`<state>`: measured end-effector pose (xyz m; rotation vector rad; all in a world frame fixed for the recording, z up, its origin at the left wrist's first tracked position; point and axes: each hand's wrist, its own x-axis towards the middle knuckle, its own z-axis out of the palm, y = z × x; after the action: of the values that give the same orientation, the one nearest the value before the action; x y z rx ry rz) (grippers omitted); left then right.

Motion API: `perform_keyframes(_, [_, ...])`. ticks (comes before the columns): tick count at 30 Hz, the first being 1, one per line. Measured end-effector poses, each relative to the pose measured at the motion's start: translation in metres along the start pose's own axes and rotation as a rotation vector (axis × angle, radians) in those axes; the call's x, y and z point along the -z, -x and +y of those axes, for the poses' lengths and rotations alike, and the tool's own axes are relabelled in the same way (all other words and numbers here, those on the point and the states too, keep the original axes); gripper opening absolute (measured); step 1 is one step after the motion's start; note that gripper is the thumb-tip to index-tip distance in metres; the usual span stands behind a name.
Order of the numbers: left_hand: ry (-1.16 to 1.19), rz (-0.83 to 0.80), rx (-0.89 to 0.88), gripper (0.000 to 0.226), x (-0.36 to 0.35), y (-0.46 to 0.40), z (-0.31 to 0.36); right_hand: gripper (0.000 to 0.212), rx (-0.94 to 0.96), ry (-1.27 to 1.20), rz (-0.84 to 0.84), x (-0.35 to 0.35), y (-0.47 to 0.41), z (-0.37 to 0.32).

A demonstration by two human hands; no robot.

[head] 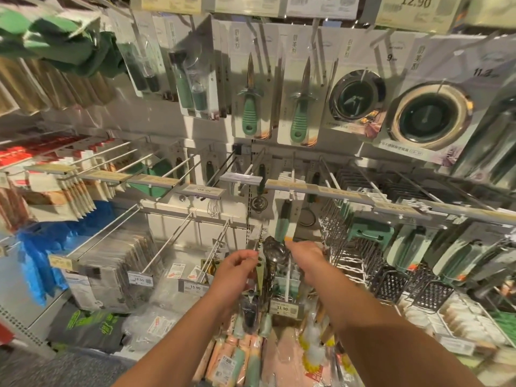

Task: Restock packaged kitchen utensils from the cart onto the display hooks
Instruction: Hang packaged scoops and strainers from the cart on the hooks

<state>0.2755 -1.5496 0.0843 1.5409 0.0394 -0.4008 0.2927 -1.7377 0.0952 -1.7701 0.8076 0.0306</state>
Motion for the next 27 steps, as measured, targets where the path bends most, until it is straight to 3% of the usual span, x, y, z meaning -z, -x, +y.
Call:
perform_keyframes(7, [-0.128,-0.083,0.026,0.015,0.010,0.000,-0.007,0.013,-0.068,-0.085,-0.056,0.007,0.008,0.051])
perform_keyframes(11, [-0.230,-0.175,0.042,0.017,-0.003,-0.007,-0.021,0.028,0.004,-0.066,-0.042,0.022,0.039,0.088])
perform_keyframes(14, [-0.330,-0.263,0.087,0.020,-0.021,-0.007,-0.043,0.023,-0.029,-0.195,0.056,0.043,0.079,0.132])
perform_keyframes(20, [-0.506,-0.463,0.200,0.026,-0.096,0.022,-0.099,0.023,-0.267,-0.483,0.328,0.101,0.150,0.240])
perform_keyframes(27, [-0.662,-0.684,0.153,0.020,-0.231,0.094,-0.133,0.037,-0.375,-0.697,0.559,0.185,0.209,0.347])
